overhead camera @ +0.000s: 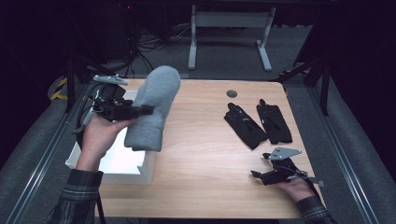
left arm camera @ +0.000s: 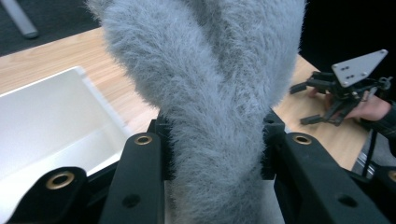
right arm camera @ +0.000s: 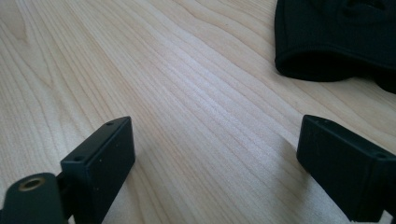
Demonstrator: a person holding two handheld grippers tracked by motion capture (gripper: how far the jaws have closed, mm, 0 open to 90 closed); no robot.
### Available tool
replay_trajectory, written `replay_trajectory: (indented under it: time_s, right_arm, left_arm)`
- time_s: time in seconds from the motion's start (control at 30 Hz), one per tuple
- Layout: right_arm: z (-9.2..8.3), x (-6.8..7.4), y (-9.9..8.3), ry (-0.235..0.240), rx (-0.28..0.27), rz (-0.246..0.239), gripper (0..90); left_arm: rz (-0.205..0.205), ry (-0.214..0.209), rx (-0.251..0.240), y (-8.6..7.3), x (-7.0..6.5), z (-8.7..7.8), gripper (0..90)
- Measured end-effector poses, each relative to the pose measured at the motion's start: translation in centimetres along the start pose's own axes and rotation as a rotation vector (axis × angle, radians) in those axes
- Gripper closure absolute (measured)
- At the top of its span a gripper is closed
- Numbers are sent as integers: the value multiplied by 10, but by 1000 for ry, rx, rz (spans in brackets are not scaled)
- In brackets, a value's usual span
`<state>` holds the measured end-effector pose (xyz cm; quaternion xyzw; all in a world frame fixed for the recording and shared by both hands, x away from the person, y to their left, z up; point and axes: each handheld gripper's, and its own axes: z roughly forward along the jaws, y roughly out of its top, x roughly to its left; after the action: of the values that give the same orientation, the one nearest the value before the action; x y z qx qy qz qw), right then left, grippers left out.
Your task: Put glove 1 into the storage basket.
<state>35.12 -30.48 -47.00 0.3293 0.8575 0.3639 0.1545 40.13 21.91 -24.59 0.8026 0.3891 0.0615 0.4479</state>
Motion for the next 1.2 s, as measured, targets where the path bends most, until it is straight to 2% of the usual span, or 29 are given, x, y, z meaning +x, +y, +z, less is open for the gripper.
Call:
replay_trajectory:
  time_s: [0.1, 0.13, 0.2, 0.3, 0.5, 0.67, 0.9, 0.93, 1.0, 1.2]
  right_arm:
    - [0, 0, 0, -1, 0, 1, 118]
    - [0, 0, 0, -2, 0, 2, 118]
    - [0, 0, 0, -2, 0, 3, 117]
    - [0, 0, 0, -2, 0, 3, 117]
    - [0, 0, 0, -4, -1, 4, 117]
    - [0, 0, 0, -8, 0, 6, 117]
    - [0, 0, 0, -9, 0, 7, 117]
    - [0, 0, 0, -9, 0, 7, 117]
    - [0, 0, 0, -9, 0, 7, 117]
    - [0, 0, 0, -9, 0, 8, 117]
  left_arm:
    - [-16, 20, -3, -5, 8, -7, 645]
    - [-30, 35, -5, -10, 15, -14, 645]
    - [-38, 37, -8, -12, 18, -17, 645]
    - [-57, 71, -5, -23, 29, -27, 645]
    - [-88, 108, 21, -39, 44, -31, 644]
    - [-129, 118, 62, -60, 62, -19, 645]
    - [-163, 141, 113, -78, 77, -1, 644]
    - [-175, 139, 126, -84, 82, 5, 644]
    - [-183, 136, 134, -87, 85, 8, 644]
    - [-222, 106, 180, -104, 98, 36, 641]
